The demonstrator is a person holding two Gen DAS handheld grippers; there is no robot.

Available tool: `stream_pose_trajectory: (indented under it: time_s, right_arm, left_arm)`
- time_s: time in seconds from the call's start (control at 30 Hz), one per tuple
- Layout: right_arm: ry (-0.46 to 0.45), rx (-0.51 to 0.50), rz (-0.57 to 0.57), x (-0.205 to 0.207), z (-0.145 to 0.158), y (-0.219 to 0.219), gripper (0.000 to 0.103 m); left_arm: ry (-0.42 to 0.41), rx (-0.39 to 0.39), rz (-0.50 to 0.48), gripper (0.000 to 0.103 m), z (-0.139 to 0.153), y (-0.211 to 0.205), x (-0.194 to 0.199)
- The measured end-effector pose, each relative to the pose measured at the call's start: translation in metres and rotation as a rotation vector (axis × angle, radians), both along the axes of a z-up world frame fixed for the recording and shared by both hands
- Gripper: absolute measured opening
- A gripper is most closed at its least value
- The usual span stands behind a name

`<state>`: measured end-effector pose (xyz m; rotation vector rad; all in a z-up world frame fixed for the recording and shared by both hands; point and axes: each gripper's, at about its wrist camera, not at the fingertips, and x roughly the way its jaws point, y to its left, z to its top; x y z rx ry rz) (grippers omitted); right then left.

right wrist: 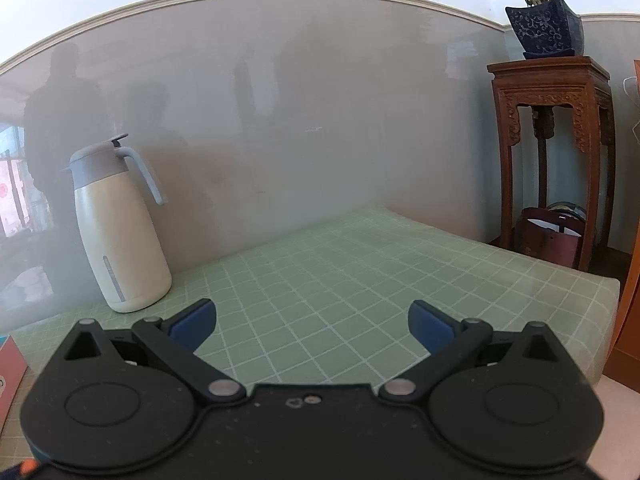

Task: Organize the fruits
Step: 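Grasp the cut orange piece with the left gripper, then carry the orange piece with the left gripper into the red box and release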

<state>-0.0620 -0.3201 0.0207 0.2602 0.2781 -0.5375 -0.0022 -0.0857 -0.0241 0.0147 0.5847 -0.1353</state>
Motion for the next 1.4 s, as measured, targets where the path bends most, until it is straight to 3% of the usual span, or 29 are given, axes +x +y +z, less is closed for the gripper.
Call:
stream_pose_trajectory:
  time_s: [0.23, 0.5, 0.67, 0.87, 1.27, 1.3, 1.4]
  right_arm:
    - [0.005, -0.015, 0.053, 0.011, 0.002, 0.022, 0.103]
    - [0.014, -0.029, 0.120, 0.023, 0.004, 0.052, 0.103]
    - [0.023, -0.043, 0.160, 0.031, 0.005, 0.070, 0.103]
    - [0.036, -0.056, 0.198, 0.040, 0.004, 0.087, 0.103]
    - [0.050, -0.074, 0.219, 0.046, 0.004, 0.096, 0.103]
    - [0.050, -0.070, 0.216, 0.046, 0.004, 0.095, 0.103]
    - [0.050, -0.064, 0.209, 0.047, 0.004, 0.093, 0.103]
  left_arm:
    - [-0.080, 0.019, 0.075, 0.031, 0.024, 0.036, 0.002]
    - [-0.120, 0.046, 0.229, 0.031, 0.041, 0.099, 0.025]
    - [-0.107, 0.056, 0.323, 0.031, 0.038, 0.136, 0.041]
    - [-0.037, 0.032, 0.382, 0.031, 0.024, 0.165, 0.060]
    - [0.002, 0.030, 0.402, 0.031, 0.017, 0.166, 0.069]
    - [0.004, 0.029, 0.404, 0.033, 0.017, 0.167, 0.069]
    - [-0.002, 0.008, 0.409, 0.050, 0.019, 0.169, 0.068]
